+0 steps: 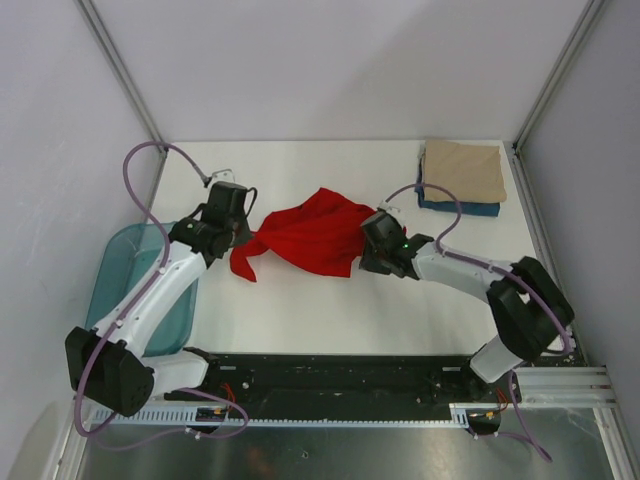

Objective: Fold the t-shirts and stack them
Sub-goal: Flatten out the tshirt

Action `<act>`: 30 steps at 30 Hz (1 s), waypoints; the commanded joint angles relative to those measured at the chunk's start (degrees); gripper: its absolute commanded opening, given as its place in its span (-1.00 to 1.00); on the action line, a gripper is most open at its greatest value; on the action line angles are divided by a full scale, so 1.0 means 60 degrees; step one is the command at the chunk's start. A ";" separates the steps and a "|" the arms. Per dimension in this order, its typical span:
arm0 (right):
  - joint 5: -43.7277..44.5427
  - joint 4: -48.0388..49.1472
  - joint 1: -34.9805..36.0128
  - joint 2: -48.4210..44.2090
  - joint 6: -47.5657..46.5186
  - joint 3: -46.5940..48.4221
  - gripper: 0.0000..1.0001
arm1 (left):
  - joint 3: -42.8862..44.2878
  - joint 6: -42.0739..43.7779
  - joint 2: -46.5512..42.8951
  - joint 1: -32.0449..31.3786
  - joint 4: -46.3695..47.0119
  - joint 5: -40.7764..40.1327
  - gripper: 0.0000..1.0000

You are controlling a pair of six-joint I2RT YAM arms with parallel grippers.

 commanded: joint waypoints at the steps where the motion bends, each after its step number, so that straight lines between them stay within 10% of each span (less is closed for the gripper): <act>1: -0.0231 0.1405 0.0193 0.0786 0.0386 -0.0046 -0.27 | 0.0539 0.0214 0.0020 0.0052 0.0138 0.0004 -1.00; 25: -0.0805 0.3733 0.0226 0.2355 0.1116 -0.0048 -0.24 | 0.0893 0.0518 0.0292 0.0052 0.0120 -0.0113 -1.00; 30: -0.0834 0.3788 0.0180 0.2241 0.1276 -0.0048 -0.90 | 0.0953 0.0556 0.0255 0.0052 0.0093 -0.0106 -1.00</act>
